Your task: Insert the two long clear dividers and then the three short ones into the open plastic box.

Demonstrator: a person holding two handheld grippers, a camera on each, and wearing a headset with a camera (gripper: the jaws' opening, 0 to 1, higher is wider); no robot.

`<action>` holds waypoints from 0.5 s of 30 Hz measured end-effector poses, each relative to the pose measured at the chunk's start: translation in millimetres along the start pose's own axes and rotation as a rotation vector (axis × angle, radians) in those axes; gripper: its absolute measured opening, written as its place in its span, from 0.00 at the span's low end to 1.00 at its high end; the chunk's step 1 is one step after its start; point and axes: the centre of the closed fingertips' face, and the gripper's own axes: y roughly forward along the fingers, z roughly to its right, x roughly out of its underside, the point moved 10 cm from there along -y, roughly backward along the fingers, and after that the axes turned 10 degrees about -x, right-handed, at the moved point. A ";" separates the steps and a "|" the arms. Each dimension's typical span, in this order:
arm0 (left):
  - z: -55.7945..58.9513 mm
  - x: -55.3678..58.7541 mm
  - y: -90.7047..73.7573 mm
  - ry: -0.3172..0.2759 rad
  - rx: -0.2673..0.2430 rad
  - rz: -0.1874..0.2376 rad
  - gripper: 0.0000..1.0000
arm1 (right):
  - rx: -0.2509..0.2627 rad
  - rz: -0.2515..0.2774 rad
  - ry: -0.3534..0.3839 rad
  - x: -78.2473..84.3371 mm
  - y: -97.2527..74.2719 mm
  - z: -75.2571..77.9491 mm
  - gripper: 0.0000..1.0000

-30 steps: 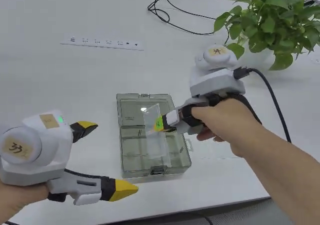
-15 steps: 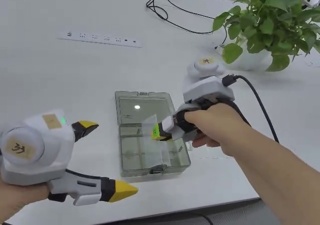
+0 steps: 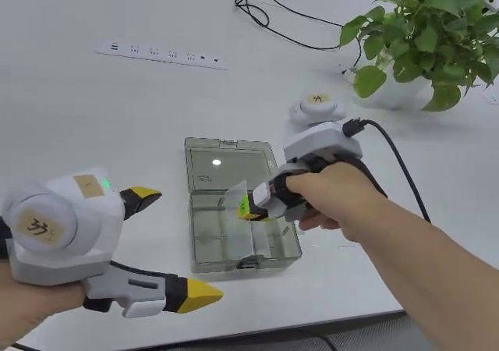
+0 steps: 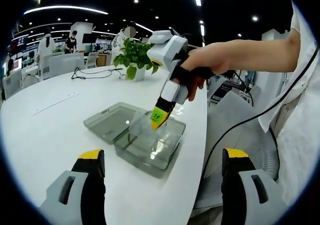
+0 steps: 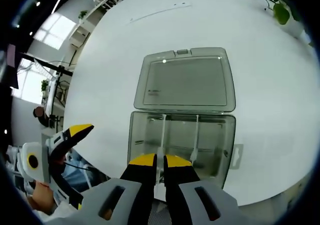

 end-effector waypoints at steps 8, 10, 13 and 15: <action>-1.7 0.5 0.9 -0.002 0.000 -0.003 1.00 | 0.013 -0.006 -0.012 0.0 3.3 0.0 0.07; -2.0 0.4 1.0 -0.003 0.000 -0.002 1.00 | 0.021 -0.007 -0.016 0.1 4.2 -0.4 0.07; -2.5 0.8 1.2 -0.005 -0.001 -0.004 0.99 | 0.030 -0.010 -0.029 -0.9 5.9 -1.7 0.07; -2.6 0.9 1.1 -0.008 -0.003 -0.002 0.99 | 0.034 -0.016 -0.045 -0.1 6.6 -3.6 0.07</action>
